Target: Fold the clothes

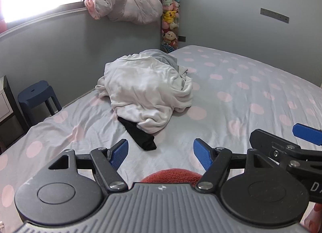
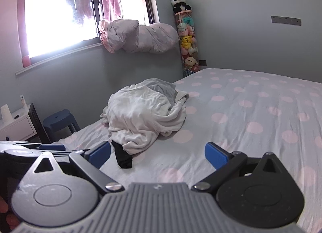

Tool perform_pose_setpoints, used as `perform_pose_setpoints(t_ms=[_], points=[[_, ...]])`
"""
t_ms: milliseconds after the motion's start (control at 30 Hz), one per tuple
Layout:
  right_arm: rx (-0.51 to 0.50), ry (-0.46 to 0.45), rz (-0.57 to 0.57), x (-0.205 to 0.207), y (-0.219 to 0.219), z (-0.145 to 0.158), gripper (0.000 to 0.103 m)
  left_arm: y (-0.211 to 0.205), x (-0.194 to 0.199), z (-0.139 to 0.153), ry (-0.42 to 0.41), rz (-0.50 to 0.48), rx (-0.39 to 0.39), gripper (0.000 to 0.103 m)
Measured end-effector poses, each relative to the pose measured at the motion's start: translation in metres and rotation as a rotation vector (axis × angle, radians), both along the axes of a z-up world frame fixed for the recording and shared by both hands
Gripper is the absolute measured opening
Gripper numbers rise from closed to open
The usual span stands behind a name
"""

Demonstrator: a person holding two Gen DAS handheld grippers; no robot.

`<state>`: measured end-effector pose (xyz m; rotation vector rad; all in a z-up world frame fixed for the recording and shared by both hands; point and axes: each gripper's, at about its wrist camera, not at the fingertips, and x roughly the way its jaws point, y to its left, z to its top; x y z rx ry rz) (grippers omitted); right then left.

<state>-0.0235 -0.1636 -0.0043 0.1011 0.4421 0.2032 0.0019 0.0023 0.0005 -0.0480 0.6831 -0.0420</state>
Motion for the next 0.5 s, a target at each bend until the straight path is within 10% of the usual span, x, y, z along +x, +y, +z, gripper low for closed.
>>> perform_pose_setpoints(t_ms=[167, 500], points=[[-0.001, -0.011, -0.019, -0.001, 0.001, -0.003, 0.101, 0.027, -0.006, 0.0, -0.031, 0.005, -0.065, 0.07], [-0.01, 0.0, -0.019, 0.005, 0.009, -0.011, 0.101, 0.005, -0.004, -0.024, -0.032, 0.093, 0.052, 0.07]])
